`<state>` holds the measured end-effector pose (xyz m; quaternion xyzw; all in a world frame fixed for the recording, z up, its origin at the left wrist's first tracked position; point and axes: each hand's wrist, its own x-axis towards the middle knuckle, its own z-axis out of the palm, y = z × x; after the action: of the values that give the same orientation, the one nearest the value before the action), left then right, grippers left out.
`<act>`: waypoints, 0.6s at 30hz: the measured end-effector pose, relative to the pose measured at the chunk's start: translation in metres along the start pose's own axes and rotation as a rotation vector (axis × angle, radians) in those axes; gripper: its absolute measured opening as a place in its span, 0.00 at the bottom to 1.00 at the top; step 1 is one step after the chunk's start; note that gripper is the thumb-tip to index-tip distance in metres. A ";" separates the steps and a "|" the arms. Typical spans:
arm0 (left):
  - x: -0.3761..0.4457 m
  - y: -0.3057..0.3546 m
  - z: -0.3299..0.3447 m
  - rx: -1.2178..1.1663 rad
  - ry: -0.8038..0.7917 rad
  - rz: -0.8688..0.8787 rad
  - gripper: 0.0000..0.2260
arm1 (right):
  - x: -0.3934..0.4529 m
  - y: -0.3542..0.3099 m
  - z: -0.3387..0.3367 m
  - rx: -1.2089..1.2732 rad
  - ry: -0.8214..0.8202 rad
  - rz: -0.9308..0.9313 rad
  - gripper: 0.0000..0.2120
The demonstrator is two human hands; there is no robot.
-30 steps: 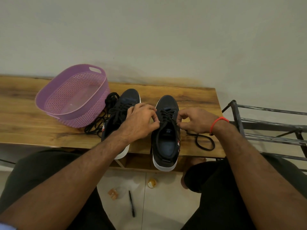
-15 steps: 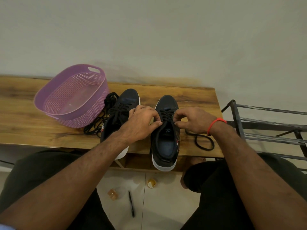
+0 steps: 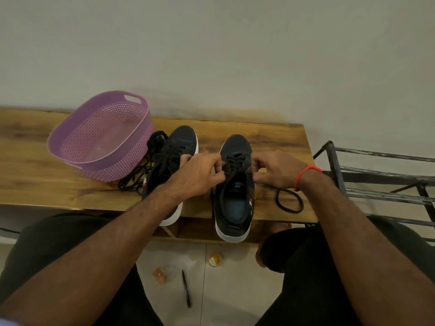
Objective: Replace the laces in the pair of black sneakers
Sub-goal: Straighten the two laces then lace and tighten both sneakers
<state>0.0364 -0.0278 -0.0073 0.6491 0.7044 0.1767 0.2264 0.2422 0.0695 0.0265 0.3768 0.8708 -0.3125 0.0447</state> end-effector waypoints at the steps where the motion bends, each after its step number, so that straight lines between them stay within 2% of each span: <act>1: 0.000 -0.001 -0.001 -0.007 -0.008 0.002 0.05 | 0.000 0.001 0.000 0.006 0.004 0.002 0.05; 9: -0.004 0.003 -0.010 -0.007 0.006 0.041 0.03 | 0.004 0.005 0.000 0.119 0.043 -0.011 0.02; 14: -0.008 0.015 -0.018 -0.239 -0.066 -0.022 0.04 | 0.004 0.001 -0.001 0.326 -0.060 -0.005 0.06; 16: -0.010 0.022 -0.024 -0.316 -0.139 -0.082 0.06 | 0.001 -0.001 -0.004 0.353 -0.096 0.017 0.04; 18: -0.014 0.028 -0.033 -0.439 -0.242 -0.158 0.09 | -0.003 -0.005 -0.009 0.382 -0.115 0.049 0.08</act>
<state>0.0425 -0.0377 0.0368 0.5438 0.6654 0.2281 0.4577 0.2425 0.0701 0.0376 0.3810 0.7822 -0.4920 0.0299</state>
